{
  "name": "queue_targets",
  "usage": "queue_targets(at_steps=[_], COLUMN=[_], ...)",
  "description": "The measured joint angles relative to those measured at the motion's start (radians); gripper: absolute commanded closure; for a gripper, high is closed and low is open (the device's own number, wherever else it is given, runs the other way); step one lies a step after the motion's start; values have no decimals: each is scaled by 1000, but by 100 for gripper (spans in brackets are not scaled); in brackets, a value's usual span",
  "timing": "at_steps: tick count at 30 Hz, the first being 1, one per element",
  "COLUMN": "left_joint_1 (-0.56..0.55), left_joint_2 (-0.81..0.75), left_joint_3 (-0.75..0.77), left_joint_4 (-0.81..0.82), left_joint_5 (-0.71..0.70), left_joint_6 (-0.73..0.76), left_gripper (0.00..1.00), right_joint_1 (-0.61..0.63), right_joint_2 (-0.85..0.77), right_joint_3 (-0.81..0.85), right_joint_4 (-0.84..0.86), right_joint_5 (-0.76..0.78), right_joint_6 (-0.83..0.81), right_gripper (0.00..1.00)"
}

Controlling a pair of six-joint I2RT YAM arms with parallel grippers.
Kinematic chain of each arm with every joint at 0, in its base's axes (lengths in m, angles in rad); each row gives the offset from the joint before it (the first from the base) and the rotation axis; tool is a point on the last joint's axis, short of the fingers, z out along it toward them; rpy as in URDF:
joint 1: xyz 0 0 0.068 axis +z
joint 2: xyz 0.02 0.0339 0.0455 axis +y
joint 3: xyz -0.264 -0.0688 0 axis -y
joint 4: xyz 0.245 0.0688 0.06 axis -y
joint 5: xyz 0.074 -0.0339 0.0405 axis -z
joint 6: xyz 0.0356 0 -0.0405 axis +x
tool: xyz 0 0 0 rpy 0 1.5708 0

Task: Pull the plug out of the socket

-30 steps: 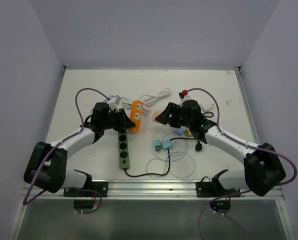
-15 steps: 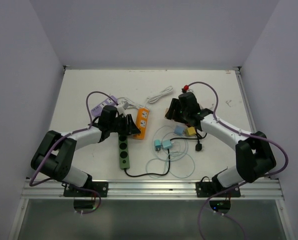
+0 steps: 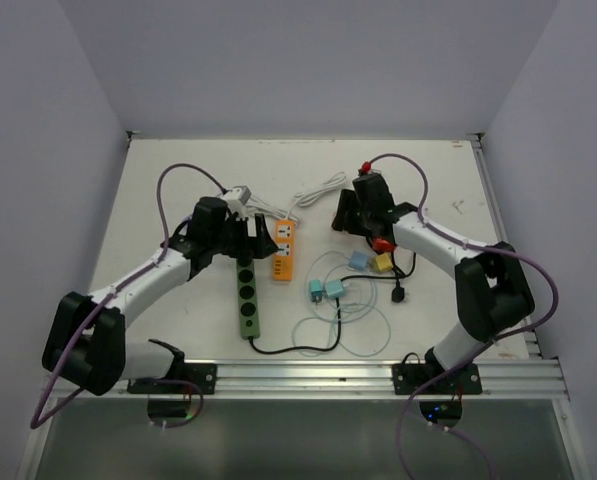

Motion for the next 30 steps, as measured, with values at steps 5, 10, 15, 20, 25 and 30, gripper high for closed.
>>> queue_targets(at_steps=[5, 10, 15, 20, 25, 30], left_joint_1=[0, 0, 0, 0, -23, -36], left_joint_2=[-143, -304, -435, -555, -615, -657], left_joint_3=[84, 115, 66, -41, -76, -78], left_joint_4=[-105, -174, -230, -249, -253, -251], left_joint_5=[-102, -225, -336, -420, -487, -547], left_joint_6=[72, 151, 212, 234, 242, 242], left_gripper=[7, 6, 0, 0, 0, 0], right_joint_1=[0, 0, 0, 0, 0, 0], right_joint_2=[58, 98, 112, 112, 107, 24], right_joint_3=[30, 53, 66, 123, 192, 223], right_joint_4=[-18, -35, -50, -87, -143, -216], right_joint_5=[-2, -3, -11, -10, -9, -5], right_joint_6=[-13, -24, -25, -30, -48, -89], right_gripper=[75, 55, 16, 7, 6, 4])
